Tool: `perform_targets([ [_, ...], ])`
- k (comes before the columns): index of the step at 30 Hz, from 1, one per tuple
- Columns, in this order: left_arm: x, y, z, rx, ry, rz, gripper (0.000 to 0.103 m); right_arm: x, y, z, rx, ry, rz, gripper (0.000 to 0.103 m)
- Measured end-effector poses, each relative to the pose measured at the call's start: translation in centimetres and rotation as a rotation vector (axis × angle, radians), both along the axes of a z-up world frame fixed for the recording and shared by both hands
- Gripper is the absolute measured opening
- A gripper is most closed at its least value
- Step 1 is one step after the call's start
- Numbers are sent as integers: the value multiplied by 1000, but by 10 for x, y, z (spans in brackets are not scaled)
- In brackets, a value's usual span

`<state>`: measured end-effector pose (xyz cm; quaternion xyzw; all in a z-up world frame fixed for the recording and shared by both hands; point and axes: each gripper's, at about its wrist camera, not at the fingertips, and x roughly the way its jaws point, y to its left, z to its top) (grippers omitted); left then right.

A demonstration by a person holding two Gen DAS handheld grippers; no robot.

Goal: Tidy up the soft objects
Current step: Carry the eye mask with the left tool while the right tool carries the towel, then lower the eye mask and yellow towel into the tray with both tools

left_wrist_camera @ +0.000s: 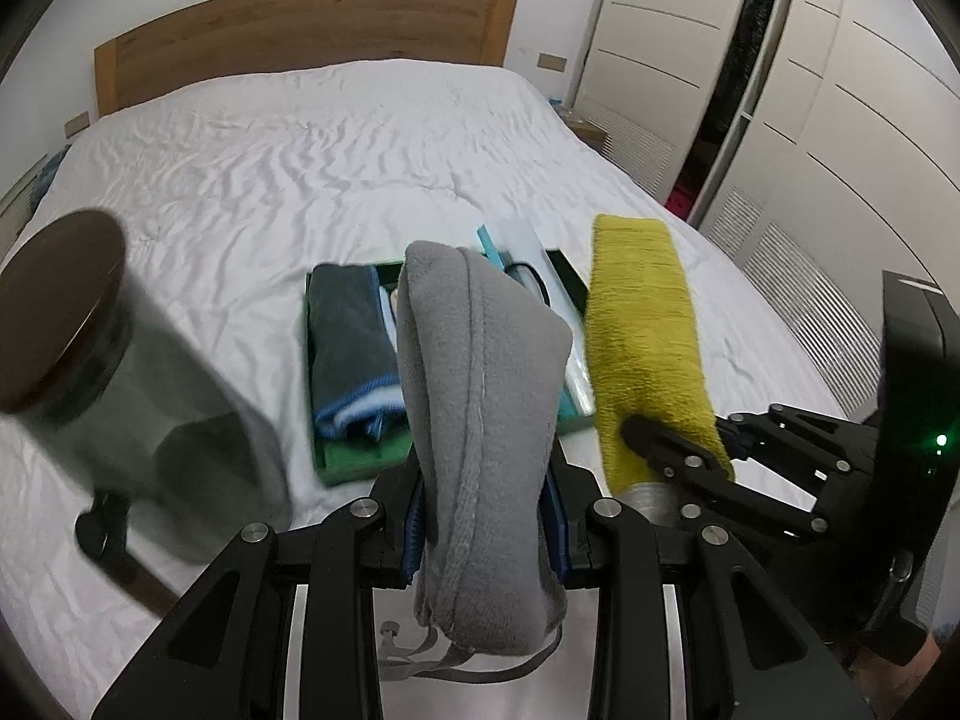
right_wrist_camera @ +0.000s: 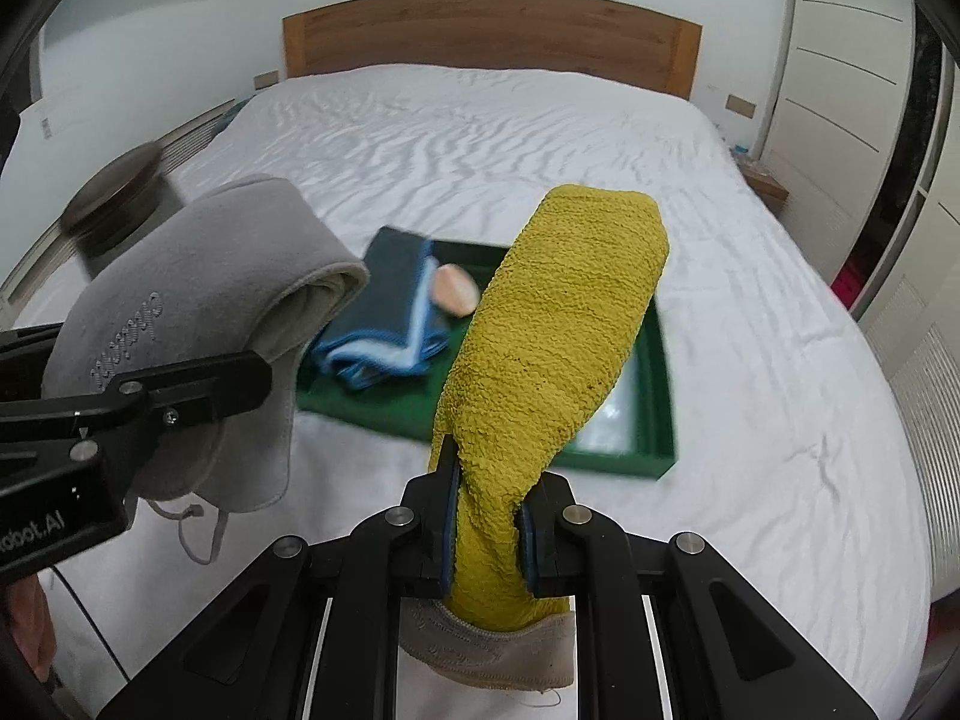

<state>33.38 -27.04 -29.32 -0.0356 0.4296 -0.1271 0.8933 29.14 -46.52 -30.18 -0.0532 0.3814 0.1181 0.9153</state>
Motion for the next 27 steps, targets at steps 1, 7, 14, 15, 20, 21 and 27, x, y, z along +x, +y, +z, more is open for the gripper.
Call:
perform_targets([
  [1,3,-2,-1,-2,-1,5,27,12,-4,0,-1,-5,-6,14],
  [7,29,-9,-4,-5,-18,29,27,44,-12,-4,-17,-27,-16,14],
  [14,61,-24,-16,-19,-12,56,27,77,-18,-23,-52,-29,-26,14],
  [15,66,-27,-20,-16,-10,59,27,82,-18,-26,-59,-28,-25,14],
  [20,87,-37,-38,-10,7,83,27,114,-14,-50,-112,-8,-19,14],
  [21,92,-39,-41,-9,11,88,27,122,-16,-56,-120,-3,-20,14],
  [27,119,-50,-60,14,29,114,27,156,-7,-78,-192,11,-35,14],
])
